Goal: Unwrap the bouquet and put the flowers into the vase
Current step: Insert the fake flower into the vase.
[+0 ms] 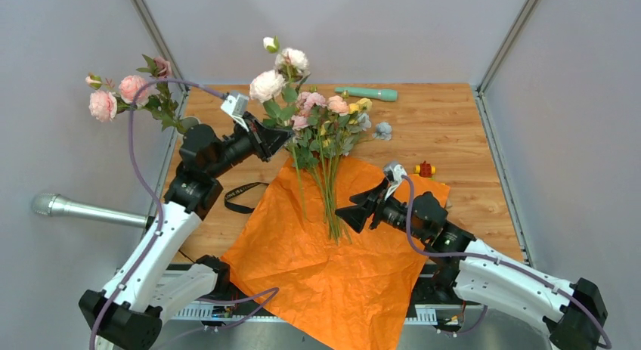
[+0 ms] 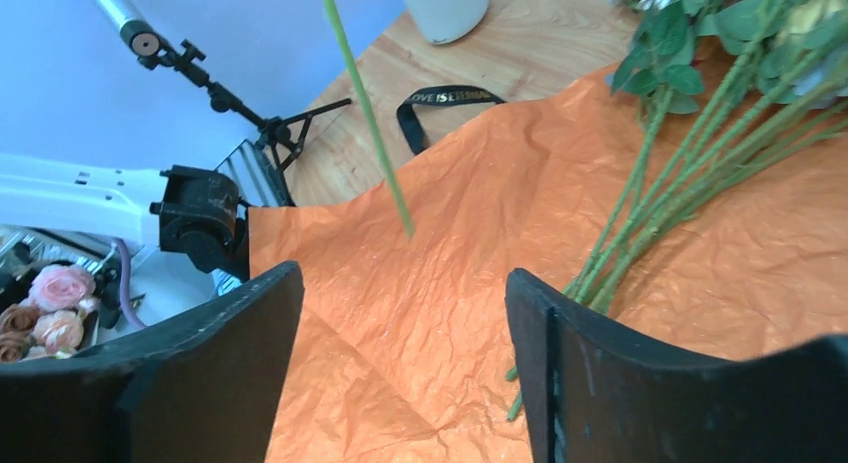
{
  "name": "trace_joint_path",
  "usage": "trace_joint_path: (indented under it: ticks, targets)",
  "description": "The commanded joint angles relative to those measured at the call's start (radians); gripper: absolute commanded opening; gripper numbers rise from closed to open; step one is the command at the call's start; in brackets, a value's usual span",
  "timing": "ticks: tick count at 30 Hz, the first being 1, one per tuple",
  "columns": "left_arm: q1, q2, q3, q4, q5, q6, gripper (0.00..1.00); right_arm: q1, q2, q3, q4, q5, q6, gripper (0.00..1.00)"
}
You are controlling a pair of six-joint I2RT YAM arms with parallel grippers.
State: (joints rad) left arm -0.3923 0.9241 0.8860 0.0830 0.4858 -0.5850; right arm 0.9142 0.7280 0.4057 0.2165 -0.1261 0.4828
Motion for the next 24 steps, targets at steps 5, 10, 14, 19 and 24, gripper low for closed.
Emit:
trace_joint_path:
  ticks: [5, 10, 14, 19, 24]
  targets:
    - [0.022, 0.016, 0.405, -0.450, -0.302, 0.749, 0.00, 0.002, -0.173, -0.026, -0.103, 0.186, -0.036, 0.85]
    - [0.093, 0.034, 0.508, -0.423, -0.446, 0.834, 0.00, 0.001, -0.286, -0.071, -0.156, 0.243, -0.036, 0.88]
    - [0.181, 0.041, 0.527, -0.340, -0.543, 0.845, 0.00, 0.000, -0.378, -0.093, -0.211, 0.283, -0.036, 0.90]
    - [0.245, 0.062, 0.554, -0.264, -0.628, 0.830, 0.00, 0.000, -0.478, -0.112, -0.278, 0.311, -0.033, 0.92]
    - [0.281, 0.076, 0.564, -0.164, -0.660, 0.816, 0.00, 0.000, -0.534, -0.125, -0.308, 0.320, -0.026, 0.93]
